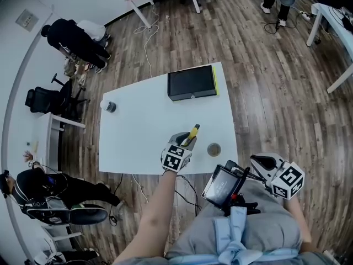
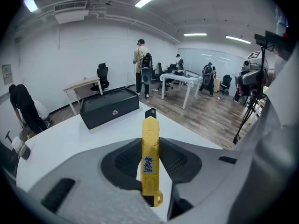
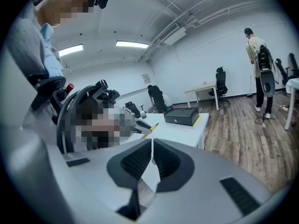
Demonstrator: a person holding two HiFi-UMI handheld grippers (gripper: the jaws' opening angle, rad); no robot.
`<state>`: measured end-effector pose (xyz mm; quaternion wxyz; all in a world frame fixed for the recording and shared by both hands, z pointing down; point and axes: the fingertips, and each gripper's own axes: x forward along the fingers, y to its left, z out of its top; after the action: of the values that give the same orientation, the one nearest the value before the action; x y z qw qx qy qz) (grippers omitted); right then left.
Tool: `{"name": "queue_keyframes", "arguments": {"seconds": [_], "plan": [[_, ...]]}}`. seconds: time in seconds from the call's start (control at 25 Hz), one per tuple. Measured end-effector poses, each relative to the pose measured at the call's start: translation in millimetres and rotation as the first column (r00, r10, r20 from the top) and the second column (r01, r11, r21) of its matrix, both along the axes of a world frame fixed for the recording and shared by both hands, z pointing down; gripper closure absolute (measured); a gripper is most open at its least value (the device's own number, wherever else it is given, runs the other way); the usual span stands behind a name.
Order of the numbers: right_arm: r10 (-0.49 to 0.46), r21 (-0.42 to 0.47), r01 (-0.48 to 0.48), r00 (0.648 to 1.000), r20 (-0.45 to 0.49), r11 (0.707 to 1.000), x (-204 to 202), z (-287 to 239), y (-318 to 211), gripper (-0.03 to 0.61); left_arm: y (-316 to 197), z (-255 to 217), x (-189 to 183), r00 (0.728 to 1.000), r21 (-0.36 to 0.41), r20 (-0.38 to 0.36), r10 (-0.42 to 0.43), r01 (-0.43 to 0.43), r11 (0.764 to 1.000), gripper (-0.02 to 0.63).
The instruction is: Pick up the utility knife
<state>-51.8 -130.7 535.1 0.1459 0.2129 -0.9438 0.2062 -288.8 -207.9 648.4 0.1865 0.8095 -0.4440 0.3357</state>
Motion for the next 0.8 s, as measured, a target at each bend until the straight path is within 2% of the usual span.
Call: {"name": "queue_keyframes", "arguments": {"seconds": [0.52, 0.8], "plan": [[-0.009, 0.015, 0.009, 1.000, 0.017, 1.000, 8.9, -3.2, 1.9, 0.549, 16.5, -66.3, 49.2, 0.996, 0.124, -0.087, 0.011, 0.000, 0.992, 0.489], [-0.017, 0.020, 0.017, 1.000, 0.022, 1.000, 8.3, -5.8, 3.0, 0.549, 27.7, -103.0, 63.6, 0.992, 0.170, -0.128, 0.013, 0.009, 0.985, 0.490]]}}
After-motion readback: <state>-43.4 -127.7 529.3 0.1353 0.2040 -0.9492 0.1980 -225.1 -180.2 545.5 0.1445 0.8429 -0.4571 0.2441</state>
